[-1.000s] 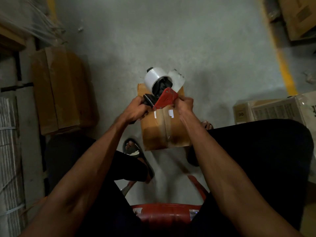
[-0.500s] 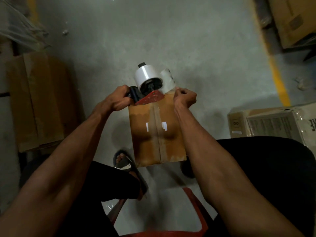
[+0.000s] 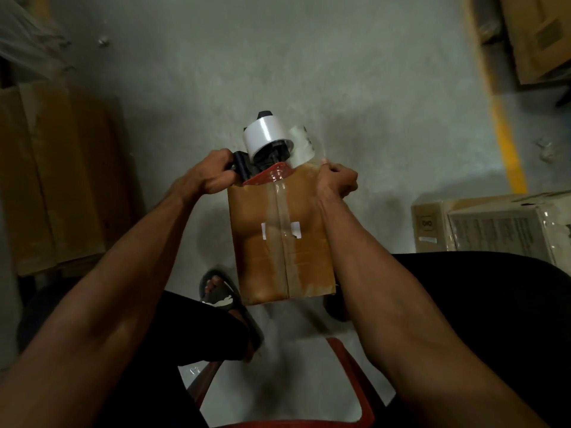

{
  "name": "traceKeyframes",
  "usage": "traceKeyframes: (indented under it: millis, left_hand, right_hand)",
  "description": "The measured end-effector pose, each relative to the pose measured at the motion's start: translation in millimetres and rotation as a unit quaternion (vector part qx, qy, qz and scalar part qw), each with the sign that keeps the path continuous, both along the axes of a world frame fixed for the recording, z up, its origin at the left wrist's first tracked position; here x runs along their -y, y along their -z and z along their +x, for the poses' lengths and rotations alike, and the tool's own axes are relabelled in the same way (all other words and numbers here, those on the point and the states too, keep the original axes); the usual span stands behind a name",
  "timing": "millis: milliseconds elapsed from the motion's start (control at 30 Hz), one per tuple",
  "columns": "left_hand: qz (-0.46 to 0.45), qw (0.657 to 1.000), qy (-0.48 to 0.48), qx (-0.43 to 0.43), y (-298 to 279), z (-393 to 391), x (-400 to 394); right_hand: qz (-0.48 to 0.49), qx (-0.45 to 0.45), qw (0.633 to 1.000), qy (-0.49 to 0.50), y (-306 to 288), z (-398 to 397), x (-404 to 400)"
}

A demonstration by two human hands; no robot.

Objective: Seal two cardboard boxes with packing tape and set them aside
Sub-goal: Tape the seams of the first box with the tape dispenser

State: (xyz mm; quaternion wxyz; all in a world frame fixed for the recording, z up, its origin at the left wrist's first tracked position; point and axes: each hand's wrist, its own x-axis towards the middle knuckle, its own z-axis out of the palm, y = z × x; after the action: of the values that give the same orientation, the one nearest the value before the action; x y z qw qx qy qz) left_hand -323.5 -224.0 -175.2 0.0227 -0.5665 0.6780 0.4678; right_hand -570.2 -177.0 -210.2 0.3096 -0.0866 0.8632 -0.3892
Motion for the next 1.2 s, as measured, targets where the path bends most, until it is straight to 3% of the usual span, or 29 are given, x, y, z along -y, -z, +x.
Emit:
traceKeyframes:
  millis: [233,400,533,600,667,800,967,1200]
  left_hand:
    - [-0.004,0.999,0.022,0.042,24.1,5.3,2.3]
    - [-0.018,0.998,0.030,0.052,32.0,5.1,6.1]
    - [-0.015,0.998,0.040,0.055,33.7,7.3,6.5]
    - [-0.015,0.997,0.042,0.058,36.7,10.3,8.2]
    - [-0.015,0.997,0.045,0.054,40.7,12.7,11.0]
    - [-0.018,0.997,0.057,0.042,31.9,8.8,14.1]
    - [-0.028,0.996,0.071,0.045,22.2,3.3,15.4]
    - [-0.028,0.994,0.092,0.049,13.5,12.8,21.1]
  right_hand:
    - [0.050,0.063,0.997,-0.005,1.3,-11.4,5.9]
    - [0.092,0.226,0.969,0.049,9.2,-27.0,-1.2]
    - [0.143,0.164,0.975,0.046,22.8,-24.9,-14.3]
    - [0.079,0.051,0.995,0.025,25.8,-17.8,-17.8]
    - [-0.003,-0.004,0.999,-0.046,20.6,-5.5,-21.9]
    - [-0.001,-0.040,0.982,-0.184,14.6,9.0,-24.3]
    - [0.052,-0.085,0.979,-0.179,6.1,9.9,-16.4]
    - [0.092,-0.070,0.978,-0.175,3.9,2.9,-6.9]
